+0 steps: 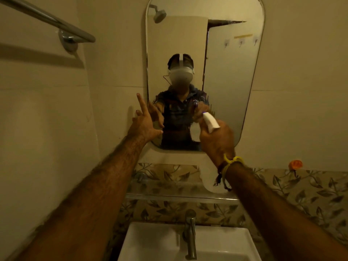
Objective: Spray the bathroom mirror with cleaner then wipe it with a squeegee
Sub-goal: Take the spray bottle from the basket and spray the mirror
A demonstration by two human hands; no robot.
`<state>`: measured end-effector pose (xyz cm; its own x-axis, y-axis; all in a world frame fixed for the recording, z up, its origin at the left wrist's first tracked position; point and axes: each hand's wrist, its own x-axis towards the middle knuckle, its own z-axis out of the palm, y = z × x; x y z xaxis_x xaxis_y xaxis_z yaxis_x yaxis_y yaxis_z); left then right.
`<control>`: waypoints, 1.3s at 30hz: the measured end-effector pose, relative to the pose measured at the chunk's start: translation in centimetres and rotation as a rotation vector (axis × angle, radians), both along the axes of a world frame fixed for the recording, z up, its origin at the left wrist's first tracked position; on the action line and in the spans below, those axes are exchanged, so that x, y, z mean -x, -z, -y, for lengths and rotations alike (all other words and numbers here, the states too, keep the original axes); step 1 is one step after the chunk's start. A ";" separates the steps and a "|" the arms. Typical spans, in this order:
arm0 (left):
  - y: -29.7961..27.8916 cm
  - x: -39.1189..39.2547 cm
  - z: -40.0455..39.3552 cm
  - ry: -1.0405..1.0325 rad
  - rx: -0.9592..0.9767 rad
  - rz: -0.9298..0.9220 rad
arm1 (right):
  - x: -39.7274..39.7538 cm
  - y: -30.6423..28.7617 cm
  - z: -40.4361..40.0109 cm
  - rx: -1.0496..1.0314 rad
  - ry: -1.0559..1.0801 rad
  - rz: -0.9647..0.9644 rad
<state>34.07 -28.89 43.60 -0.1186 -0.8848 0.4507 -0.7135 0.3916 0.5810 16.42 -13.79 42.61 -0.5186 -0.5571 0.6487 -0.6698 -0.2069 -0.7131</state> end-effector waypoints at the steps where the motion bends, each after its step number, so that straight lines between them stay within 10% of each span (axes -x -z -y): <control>1: -0.2 0.3 -0.1 -0.010 -0.001 0.000 | 0.5 -0.5 -0.2 0.025 0.012 0.041; 27: 5.8 -0.6 -2.9 0.068 -0.091 0.119 | 3.9 5.2 -3.3 -0.251 0.150 0.179; 39: 14.1 8.0 -13.4 0.309 0.232 0.106 | 2.1 8.6 -6.9 -0.076 0.072 0.245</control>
<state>26.08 -15.47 29.51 -0.4194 -0.6762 0.6057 -0.5927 0.7094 0.3815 14.32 -6.93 33.99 -0.6947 -0.5558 0.4567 -0.4864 -0.1047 -0.8674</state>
